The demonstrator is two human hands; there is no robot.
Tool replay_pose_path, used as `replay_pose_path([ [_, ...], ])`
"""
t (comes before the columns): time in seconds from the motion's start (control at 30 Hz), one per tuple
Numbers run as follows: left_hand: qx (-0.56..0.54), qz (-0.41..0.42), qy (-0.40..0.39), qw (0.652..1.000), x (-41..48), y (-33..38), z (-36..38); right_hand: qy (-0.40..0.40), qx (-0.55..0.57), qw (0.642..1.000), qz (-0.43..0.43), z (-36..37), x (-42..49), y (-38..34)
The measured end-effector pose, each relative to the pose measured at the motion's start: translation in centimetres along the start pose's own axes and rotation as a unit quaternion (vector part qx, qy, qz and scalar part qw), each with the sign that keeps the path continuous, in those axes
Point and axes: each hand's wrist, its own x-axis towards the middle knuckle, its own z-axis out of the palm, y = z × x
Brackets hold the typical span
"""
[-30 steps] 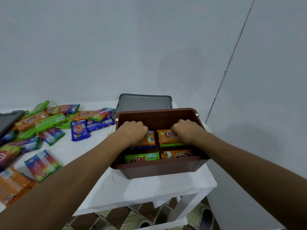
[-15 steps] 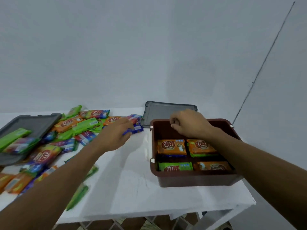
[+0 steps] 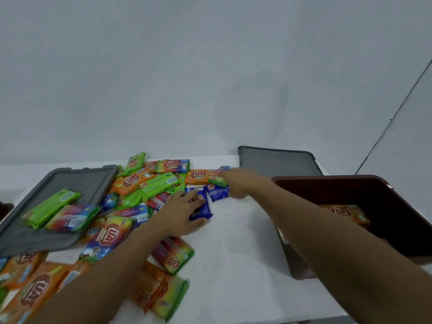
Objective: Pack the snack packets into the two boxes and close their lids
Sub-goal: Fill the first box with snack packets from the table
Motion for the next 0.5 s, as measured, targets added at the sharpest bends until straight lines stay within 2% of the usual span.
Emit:
replay_pose_path([
  [0.07,-0.029,0.035,0.029,0.999,-0.3,-0.6,-0.3,-0.033,0.035,0.998,0.031,1.8,0.6,-0.6],
  [0.13,-0.068,0.034,0.063,0.995,-0.5,-0.9,-0.4,-0.041,0.073,0.995,0.059,3.5,0.7,-1.2],
  [0.37,-0.105,-0.079,0.049,0.99,0.0,-1.6,0.3,0.106,0.098,0.982,0.121,6.4,0.5,-3.5],
  [0.5,-0.127,-0.096,0.048,0.986,0.2,-1.3,0.0,0.184,0.02,0.98,0.075,7.1,-0.2,-3.1],
])
